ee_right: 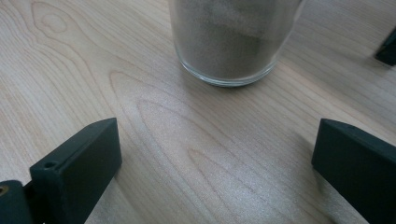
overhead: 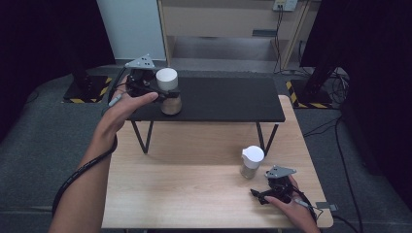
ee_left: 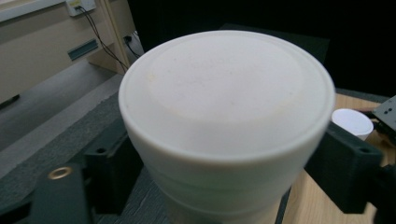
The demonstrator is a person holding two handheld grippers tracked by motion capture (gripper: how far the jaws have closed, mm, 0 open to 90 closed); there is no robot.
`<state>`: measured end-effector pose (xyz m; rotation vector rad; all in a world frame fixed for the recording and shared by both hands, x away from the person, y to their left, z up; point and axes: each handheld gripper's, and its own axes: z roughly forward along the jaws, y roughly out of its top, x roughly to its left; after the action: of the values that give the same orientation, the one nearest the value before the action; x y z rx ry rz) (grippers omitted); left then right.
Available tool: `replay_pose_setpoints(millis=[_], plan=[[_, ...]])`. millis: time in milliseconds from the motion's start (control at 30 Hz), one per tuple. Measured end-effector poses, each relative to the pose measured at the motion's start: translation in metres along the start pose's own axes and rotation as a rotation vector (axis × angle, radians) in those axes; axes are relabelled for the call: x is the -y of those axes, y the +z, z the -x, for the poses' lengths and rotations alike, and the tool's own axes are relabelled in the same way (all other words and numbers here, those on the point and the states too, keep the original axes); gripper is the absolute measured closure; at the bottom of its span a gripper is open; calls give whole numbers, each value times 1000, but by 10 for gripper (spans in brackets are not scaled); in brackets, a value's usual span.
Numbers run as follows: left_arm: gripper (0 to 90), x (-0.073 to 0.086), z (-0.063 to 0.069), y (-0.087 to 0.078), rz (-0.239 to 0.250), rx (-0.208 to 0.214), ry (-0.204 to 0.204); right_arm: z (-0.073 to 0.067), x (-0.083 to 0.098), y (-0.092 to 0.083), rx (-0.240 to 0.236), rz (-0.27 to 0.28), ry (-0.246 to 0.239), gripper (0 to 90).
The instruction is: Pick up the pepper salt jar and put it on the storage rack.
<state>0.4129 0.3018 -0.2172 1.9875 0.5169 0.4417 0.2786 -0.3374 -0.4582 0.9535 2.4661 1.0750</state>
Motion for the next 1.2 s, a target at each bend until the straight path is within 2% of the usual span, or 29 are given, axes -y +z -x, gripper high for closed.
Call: replay_pose_setpoints(millis=[133, 233, 333, 567, 1000, 1200], plan=[[61, -2, 3, -5, -13, -10, 6, 0, 0, 0, 0, 0, 0, 22], [34, -4, 4, -8, -22, -11, 16, 0, 0, 0, 1, 1, -1, 23], [25, -5, 6, -9, -29, -19, 30, 0, 0, 0, 1, 1, -1, 23], [18, -2, 7, -12, -19, -22, 21, 0, 0, 0, 1, 1, -1, 23], [17, -3, 11, -21, -21, -37, 41, 0, 0, 0, 1, 0, -1, 23], [19, 1, 16, -27, -19, -60, 39, 0, 0, 0, 1, 1, -1, 23]])
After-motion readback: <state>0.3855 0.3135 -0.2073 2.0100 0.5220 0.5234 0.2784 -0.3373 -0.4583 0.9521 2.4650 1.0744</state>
